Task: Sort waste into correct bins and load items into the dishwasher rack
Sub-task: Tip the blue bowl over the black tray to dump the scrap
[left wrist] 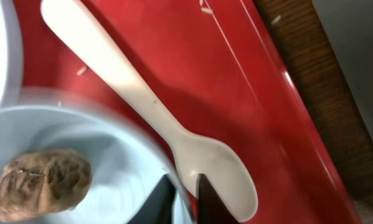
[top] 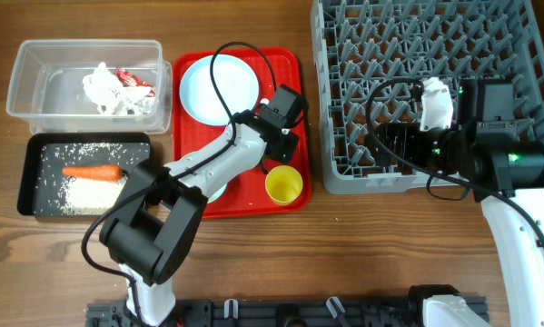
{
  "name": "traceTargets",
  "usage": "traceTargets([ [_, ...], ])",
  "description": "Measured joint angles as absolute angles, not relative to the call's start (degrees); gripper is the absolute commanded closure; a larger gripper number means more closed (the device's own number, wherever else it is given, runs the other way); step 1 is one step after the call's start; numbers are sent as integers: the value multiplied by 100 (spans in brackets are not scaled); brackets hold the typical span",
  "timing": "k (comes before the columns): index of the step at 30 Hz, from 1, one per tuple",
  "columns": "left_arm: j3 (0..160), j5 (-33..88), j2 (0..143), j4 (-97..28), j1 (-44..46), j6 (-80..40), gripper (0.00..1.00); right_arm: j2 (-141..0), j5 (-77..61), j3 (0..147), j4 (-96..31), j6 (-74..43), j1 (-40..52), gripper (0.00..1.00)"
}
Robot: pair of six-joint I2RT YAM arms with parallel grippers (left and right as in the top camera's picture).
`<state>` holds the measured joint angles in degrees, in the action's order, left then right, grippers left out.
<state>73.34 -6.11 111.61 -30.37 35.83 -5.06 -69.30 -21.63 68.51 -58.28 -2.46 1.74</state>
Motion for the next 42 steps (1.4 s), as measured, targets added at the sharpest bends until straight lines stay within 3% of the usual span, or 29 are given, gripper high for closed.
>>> traceTargets([
  [5, 7393, -676, 11159, -2943, 3583, -578, 96, -6930, -2163, 6851, -5833, -246, 174, 0],
  [12, 8726, -609, 11043, -4759, 3557, -1203, 96, -6932, -2161, 6851, -5828, -246, 174, 0],
  [16, 9122, -303, 10235, -5975, 3280, -1984, 96, -6932, -2163, 6851, -5843, -244, 174, 0],
  [21, 9139, 648, 9835, -7061, 1485, -1999, 96, -6932, -2163, 6851, -5894, -244, 174, 0],
  [23, 9139, 1594, 9835, -7249, 314, -1367, 96, -6934, -2163, 6851, -5918, -244, 174, 0],
  [28, 8899, 3481, 9835, -7373, -1627, -67, 96, -6934, -2163, 6851, -5920, -244, 174, 0],
  [29, 8879, 3695, 9835, -7382, -1680, 102, 96, -6934, -2161, 6851, -5920, -244, 174, 0],
  [33, 7636, 5566, 9784, -7384, -3312, 1387, 96, -6934, -2161, 6851, -5927, -246, 174, 0],
  [37, 6453, 6875, 9782, -7070, -4471, 2115, 96, -6938, -2163, 6851, -5931, -246, 174, 0],
  [42, 6219, 7695, 9782, -7030, -5212, 2224, 96, -6938, -2163, 6851, -5931, -246, 174, 0],
])
